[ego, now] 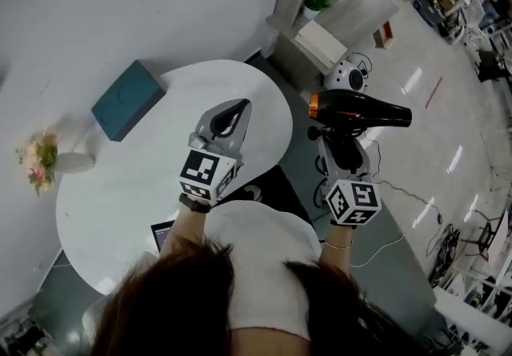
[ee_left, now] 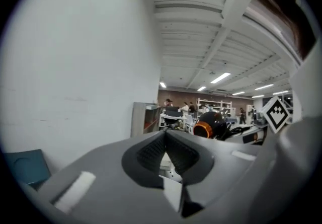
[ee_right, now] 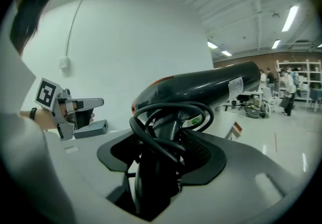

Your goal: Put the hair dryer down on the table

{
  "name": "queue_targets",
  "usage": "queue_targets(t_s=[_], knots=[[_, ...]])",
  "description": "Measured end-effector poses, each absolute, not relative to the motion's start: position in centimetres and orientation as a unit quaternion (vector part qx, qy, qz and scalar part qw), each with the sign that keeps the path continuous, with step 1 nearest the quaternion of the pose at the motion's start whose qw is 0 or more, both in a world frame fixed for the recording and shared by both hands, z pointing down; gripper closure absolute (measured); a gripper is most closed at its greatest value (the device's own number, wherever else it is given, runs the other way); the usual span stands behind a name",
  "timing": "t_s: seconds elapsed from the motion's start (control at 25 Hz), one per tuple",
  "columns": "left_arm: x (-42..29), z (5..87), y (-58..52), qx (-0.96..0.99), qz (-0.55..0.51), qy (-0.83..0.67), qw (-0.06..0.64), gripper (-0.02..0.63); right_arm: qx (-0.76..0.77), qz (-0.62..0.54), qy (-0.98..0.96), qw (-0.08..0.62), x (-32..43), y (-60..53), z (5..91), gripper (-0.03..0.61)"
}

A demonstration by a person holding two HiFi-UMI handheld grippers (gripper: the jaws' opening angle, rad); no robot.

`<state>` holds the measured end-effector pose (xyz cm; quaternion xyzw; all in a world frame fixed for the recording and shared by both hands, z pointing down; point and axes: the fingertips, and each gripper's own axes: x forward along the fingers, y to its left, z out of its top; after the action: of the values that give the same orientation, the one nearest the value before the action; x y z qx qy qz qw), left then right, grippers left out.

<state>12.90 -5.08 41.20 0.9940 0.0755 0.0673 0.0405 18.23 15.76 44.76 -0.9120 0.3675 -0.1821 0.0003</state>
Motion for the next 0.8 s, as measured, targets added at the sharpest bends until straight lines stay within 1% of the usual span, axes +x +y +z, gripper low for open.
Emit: queue_targets(t_s=[0.16,0.36,0.56,0.8], knots=[[13.1,40.5,-9.9,0.997,0.058,-0.032,0.049,0.555,-0.865,-0.180,0.468,-0.025,22.5,9.0,44.1,0.333],[10.5,39.8,-14.5,0.981,0.054,-0.178,0.052,0.555,-0.784,-0.173,0.594,-0.047,25.1,0.5,43.4,0.333],[6.5,39.8,-16.4,0.955,0.056,-0.287,0.051,0.555,-0.710,-0.165,0.682,-0.059,24.0,-5.4,43.8,0.333],[2.0,39.8,-16.5,0.919,0.058,-0.388,0.047,0.555,-0.635,-0.150,0.755,-0.064,21.3,-9.5,43.6,0.333]])
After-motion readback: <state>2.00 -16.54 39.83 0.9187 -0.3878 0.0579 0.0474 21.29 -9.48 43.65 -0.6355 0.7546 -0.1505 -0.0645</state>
